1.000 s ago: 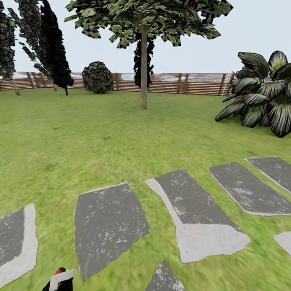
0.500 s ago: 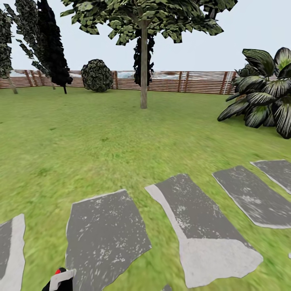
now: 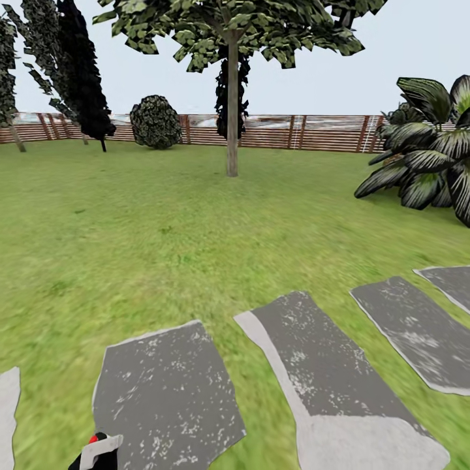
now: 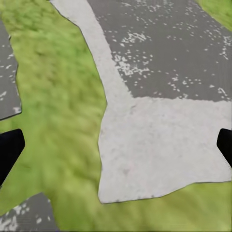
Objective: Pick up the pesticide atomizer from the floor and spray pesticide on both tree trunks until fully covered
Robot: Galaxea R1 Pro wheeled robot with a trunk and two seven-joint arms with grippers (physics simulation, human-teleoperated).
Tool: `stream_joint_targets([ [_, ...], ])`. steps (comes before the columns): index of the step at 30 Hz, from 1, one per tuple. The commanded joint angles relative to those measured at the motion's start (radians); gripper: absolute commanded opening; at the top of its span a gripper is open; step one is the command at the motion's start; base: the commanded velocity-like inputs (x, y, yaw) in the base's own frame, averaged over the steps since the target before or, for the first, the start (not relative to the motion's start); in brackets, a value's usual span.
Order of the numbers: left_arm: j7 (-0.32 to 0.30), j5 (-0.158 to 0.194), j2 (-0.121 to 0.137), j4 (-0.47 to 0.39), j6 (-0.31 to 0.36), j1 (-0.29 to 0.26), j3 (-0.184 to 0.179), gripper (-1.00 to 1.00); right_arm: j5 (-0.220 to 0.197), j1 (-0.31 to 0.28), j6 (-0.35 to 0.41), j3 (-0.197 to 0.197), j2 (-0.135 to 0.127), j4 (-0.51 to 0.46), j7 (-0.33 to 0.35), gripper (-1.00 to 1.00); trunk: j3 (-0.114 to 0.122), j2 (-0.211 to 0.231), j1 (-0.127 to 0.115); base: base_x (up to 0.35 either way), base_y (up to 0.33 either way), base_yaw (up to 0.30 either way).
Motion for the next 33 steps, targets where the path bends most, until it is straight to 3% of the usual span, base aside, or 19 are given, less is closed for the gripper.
stream_joint_targets([
  [1,0.0,0.001,0.0,0.0,-0.003,0.0,0.001,-1.0,0.004,0.0,-0.003,-0.004,0.0,0.001,0.001,1.0,-0.001,0.0,0.0,0.34,0.0,0.0],
  [33,0.001,0.002,0.0,-0.006,-0.003,0.001,0.002,-1.0,0.004,0.0,-0.003,-0.004,0.0,0.001,0.001,1.0,-0.001,0.0,0.0,0.34,0.0,0.0],
])
